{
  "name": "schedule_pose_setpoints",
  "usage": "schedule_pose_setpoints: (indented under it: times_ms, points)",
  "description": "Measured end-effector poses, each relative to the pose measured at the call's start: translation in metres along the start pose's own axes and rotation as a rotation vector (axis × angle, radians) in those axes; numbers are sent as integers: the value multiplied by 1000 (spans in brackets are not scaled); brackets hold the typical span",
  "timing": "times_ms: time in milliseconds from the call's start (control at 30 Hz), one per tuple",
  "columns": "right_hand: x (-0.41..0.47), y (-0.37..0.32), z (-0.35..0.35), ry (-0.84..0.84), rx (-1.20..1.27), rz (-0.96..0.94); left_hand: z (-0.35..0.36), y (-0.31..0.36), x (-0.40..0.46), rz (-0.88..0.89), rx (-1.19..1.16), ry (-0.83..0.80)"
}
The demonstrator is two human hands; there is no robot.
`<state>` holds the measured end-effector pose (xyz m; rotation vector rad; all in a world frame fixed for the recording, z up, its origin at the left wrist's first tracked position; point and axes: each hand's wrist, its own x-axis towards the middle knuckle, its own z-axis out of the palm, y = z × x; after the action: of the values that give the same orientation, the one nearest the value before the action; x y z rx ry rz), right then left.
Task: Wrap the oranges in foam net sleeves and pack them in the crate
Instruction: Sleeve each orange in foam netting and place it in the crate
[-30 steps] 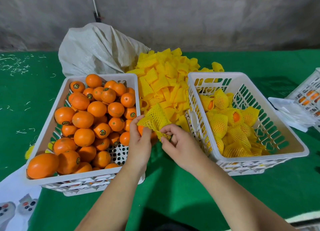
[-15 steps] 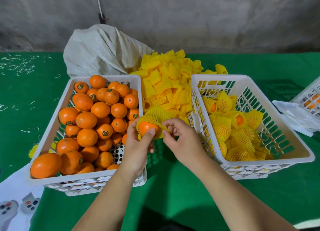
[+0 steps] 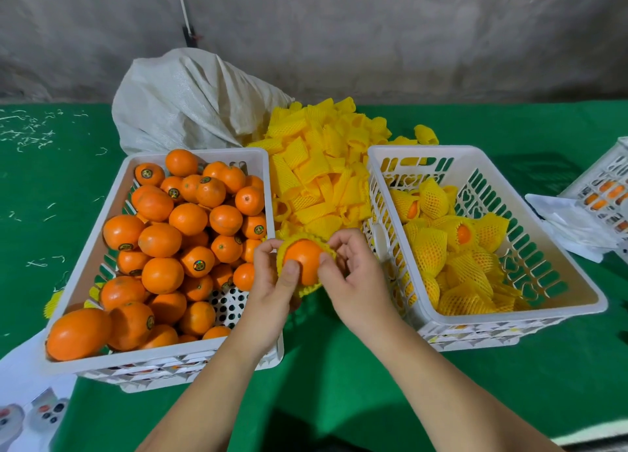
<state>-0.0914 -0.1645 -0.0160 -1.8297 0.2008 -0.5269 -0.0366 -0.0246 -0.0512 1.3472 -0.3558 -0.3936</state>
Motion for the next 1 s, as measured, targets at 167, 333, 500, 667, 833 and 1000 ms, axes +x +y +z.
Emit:
schedule_pose_setpoints:
  times_ms: [167, 333, 500, 667, 833, 1000]
  points:
    - [1, 4, -5, -50, 48, 94, 0, -4, -1, 67, -54, -46]
    - [-3, 16, -7, -144, 5, 165, -2, -5, 1, 33, -104, 77]
    - [-3, 26, -4, -69, -117, 164, 10, -11, -13, 309, 391, 233]
    - [-5, 29, -3, 99, -129, 241, 20, -12, -17, 491, 557, 156]
    - [-6, 24, -1, -11, 646, 493, 15, -5, -12, 306, 517, -35]
    - [4, 20, -7, -45, 474, 461, 9, -2, -7, 228, 300, -170]
